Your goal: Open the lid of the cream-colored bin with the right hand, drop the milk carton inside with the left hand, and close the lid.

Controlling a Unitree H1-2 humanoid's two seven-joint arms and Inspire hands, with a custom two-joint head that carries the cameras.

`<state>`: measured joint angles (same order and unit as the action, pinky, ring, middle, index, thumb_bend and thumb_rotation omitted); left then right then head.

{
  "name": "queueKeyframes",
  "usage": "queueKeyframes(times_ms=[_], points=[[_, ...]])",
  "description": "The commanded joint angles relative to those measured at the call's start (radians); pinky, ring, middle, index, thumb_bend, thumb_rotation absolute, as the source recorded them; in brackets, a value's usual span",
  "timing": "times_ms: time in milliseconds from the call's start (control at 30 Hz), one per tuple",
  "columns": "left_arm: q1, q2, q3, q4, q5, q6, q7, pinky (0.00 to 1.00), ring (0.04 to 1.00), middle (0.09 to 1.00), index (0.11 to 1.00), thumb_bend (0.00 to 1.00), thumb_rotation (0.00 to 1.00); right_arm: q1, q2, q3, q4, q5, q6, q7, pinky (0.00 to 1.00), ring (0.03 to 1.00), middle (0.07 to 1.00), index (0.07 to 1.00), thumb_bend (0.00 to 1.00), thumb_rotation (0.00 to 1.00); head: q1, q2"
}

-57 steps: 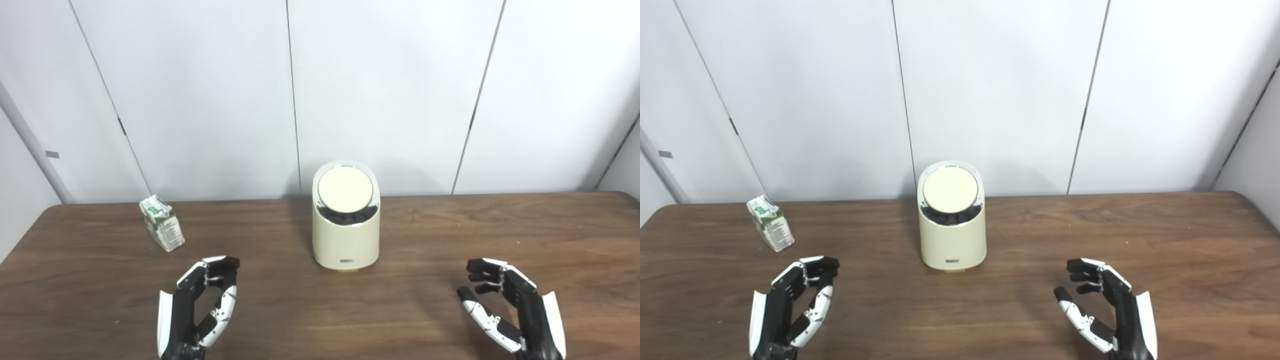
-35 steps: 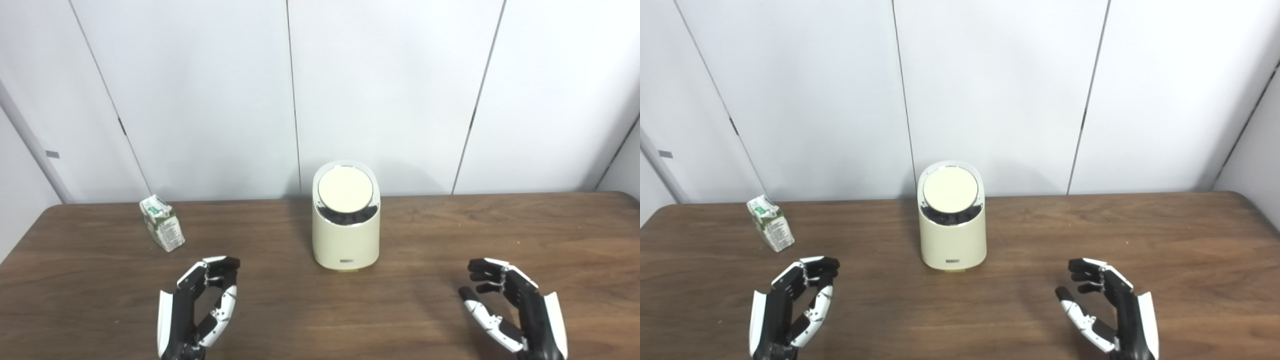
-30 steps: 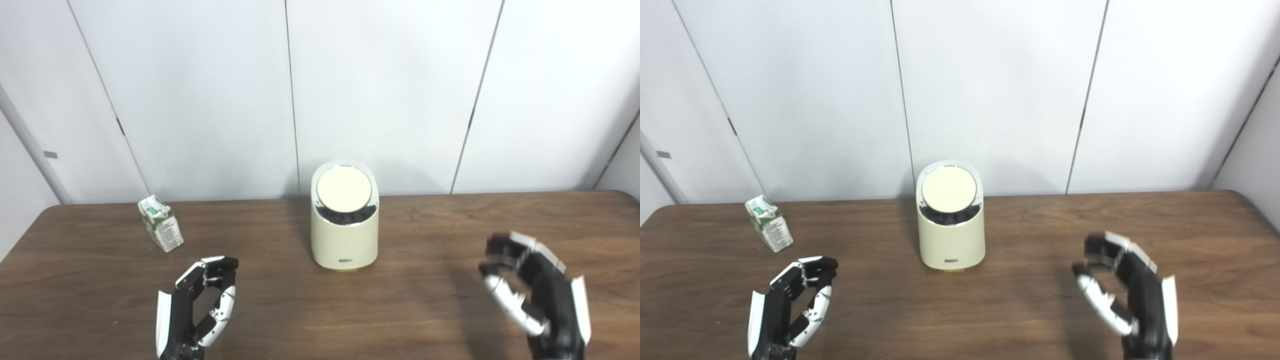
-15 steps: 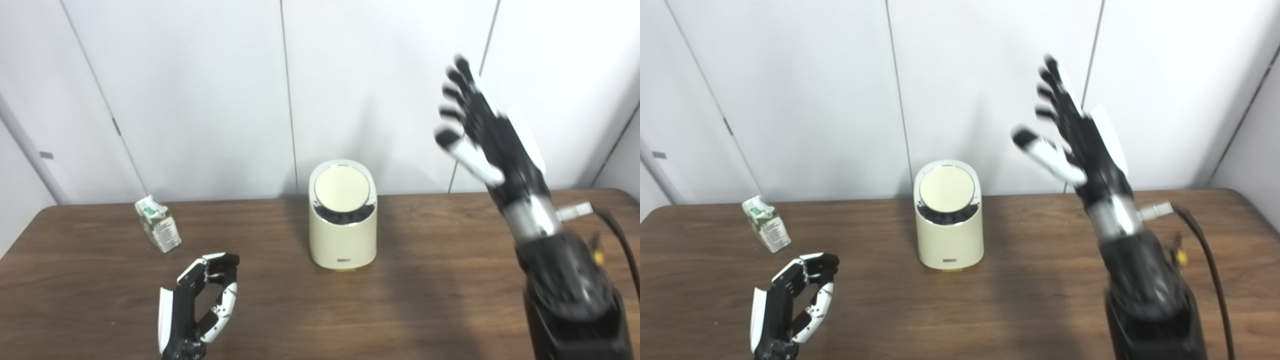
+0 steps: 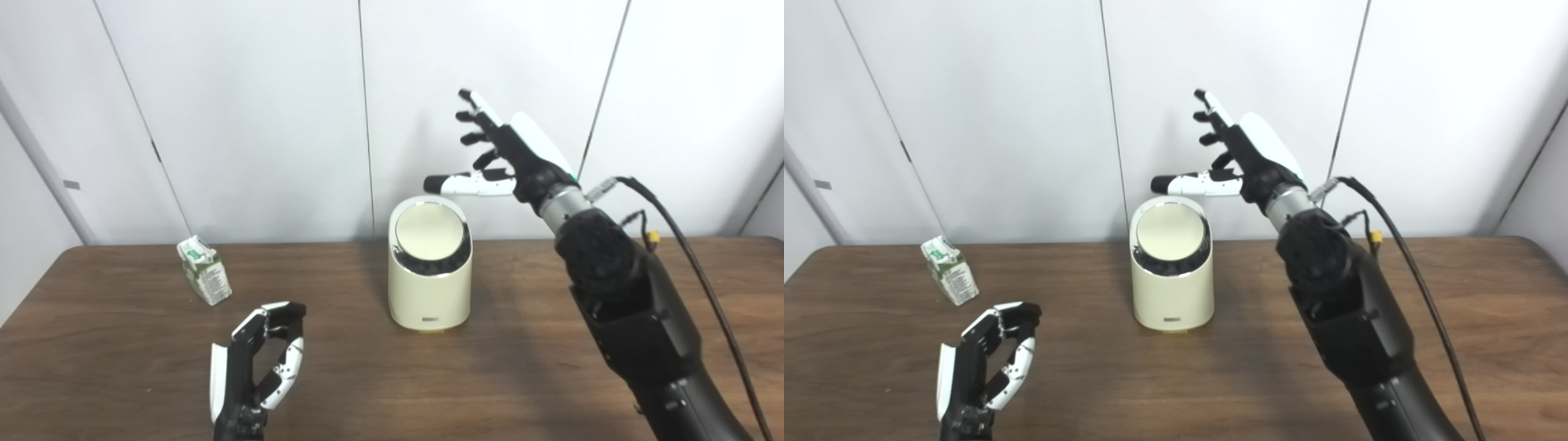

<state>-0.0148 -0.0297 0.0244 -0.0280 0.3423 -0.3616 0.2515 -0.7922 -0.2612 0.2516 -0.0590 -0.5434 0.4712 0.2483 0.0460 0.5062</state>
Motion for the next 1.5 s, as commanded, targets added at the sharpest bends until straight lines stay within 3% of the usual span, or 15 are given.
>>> queueKeyframes(times_ms=[0,233,367,567,833,1033,1467], points=[[0.000,-0.014,-0.013,0.027,0.022,-0.002,0.013,0.54,0.609,0.630,0.624,0.21,0.24,-0.064,-0.006,0.001,0.007,-0.018,-0.011,-0.005,0.73,0.900,0.965,0.996,0.98,0.54,0.000,0.001],[-0.008,-0.023,-0.023,0.022,0.029,0.036,0.016,0.54,0.613,0.632,0.625,0.21,0.23,-0.070,0.002,0.036,0.116,-0.032,-0.071,-0.029,0.75,0.923,0.982,0.995,0.98,0.38,0.009,-0.001],[-0.010,-0.021,-0.027,0.018,0.034,0.048,0.019,0.55,0.617,0.636,0.628,0.21,0.21,-0.064,0.004,0.043,0.141,-0.035,-0.094,-0.040,0.74,0.924,0.982,0.992,0.98,0.36,0.007,0.000],[-0.018,-0.016,-0.029,0.037,0.031,0.036,0.030,0.54,0.605,0.624,0.617,0.21,0.19,-0.070,-0.001,0.059,0.198,-0.053,-0.109,-0.044,0.83,0.947,0.990,0.991,0.97,0.26,-0.001,0.002],[-0.027,-0.009,-0.036,0.050,0.050,0.045,0.035,0.55,0.607,0.629,0.618,0.21,0.26,-0.078,-0.028,0.074,0.247,-0.072,-0.144,-0.041,0.82,0.952,0.990,0.985,0.98,0.24,-0.006,-0.010],[-0.030,-0.005,-0.041,0.060,0.050,0.034,0.041,0.54,0.603,0.625,0.616,0.20,0.20,-0.058,-0.035,0.077,0.255,-0.096,-0.154,-0.047,0.85,0.966,0.991,0.978,0.95,0.26,-0.010,-0.014],[-0.024,-0.010,-0.046,0.046,0.037,0.039,0.037,0.54,0.602,0.621,0.612,0.20,0.20,-0.044,-0.037,0.074,0.265,-0.118,-0.155,-0.049,0.86,0.965,0.978,0.961,0.89,0.26,-0.011,-0.010]])
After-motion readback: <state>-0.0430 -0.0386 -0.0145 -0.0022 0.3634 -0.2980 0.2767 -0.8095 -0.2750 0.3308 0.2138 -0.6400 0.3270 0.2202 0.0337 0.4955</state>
